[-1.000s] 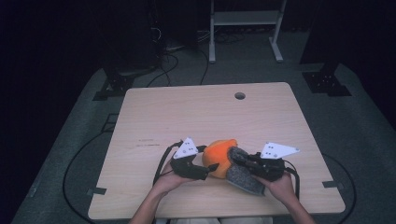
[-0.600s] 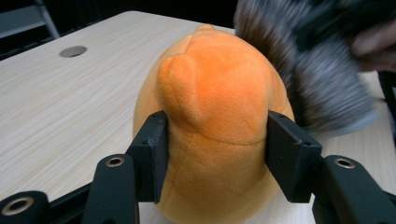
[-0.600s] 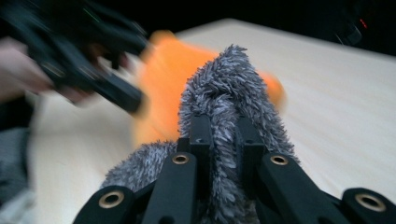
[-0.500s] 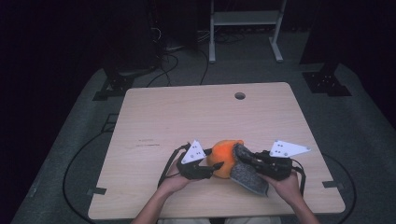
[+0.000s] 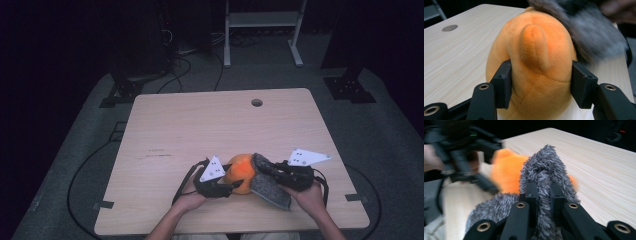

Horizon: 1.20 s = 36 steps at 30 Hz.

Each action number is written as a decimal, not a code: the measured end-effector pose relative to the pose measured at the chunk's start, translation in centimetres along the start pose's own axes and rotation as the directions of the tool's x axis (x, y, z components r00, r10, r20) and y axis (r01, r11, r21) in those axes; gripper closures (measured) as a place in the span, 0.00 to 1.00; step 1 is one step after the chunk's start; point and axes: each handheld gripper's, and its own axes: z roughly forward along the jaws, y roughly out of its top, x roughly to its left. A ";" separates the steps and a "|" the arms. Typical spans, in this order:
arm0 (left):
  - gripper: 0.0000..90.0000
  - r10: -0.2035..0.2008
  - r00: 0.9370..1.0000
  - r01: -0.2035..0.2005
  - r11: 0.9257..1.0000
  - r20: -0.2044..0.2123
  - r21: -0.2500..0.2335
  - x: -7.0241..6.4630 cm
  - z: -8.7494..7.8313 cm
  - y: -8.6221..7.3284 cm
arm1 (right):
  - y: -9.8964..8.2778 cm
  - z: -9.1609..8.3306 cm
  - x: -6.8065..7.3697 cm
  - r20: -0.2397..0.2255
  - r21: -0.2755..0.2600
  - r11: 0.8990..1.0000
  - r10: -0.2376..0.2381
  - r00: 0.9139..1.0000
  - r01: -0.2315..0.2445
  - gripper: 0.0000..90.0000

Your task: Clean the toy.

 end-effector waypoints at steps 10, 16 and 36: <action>0.47 0.130 0.991 -0.130 0.991 0.016 0.006 -1.3 -0.2 -0.5 | 1.3 -1.1 0.5 -0.097 -0.014 0.999 -0.040 0.995 0.038 0.89; 0.47 0.128 0.992 -0.128 0.992 0.020 -0.001 -1.5 -0.3 -0.7 | 0.9 -0.6 -0.5 -0.072 0.047 0.998 -0.038 0.997 0.041 0.89; 0.45 0.144 0.989 -0.145 0.989 -0.018 -0.034 -1.8 -0.2 -0.6 | 0.5 -1.2 -2.5 -0.086 0.105 0.994 0.029 0.996 -0.020 0.89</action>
